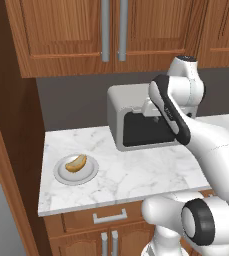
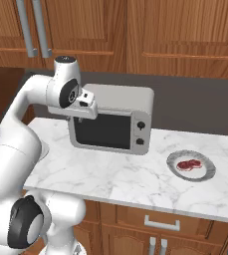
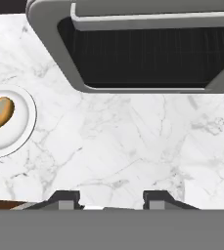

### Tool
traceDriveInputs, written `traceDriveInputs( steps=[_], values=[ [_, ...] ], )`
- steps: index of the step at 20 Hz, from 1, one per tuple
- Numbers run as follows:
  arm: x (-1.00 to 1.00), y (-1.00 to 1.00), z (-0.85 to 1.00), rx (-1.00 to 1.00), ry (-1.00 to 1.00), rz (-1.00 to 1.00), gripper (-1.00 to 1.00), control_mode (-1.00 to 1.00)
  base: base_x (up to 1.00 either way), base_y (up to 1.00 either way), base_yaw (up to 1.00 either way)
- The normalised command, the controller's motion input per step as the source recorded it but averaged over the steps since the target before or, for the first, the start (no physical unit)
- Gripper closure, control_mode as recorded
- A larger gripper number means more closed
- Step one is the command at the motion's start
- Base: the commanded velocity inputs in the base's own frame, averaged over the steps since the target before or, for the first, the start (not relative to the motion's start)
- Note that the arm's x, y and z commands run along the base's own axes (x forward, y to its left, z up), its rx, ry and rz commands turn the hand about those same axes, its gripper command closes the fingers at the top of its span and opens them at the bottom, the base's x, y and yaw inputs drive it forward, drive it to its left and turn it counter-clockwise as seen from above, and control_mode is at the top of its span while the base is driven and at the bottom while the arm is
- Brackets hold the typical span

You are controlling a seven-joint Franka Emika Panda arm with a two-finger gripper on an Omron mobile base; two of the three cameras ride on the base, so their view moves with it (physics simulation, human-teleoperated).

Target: Open the toaster oven door. Place the hotdog bun on the top rack in the toaster oven and place the steak on the bottom rack.

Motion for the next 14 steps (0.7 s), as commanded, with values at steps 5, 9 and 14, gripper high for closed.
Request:
traceDriveInputs(
  steps=[5,9,14],
  values=[
    [-0.19,-0.02,-0.02,0.00,-0.01,-0.01,-1.00,-1.00,0.00,0.00,0.00],
    [-0.20,-0.11,-0.02,0.01,-0.11,-0.24,-1.00,-1.00,0.00,0.00,0.00],
    [-0.05,-0.21,0.00,0.10,-0.01,-0.44,-1.00,-1.00,0.00,0.00,0.00]
  ],
)
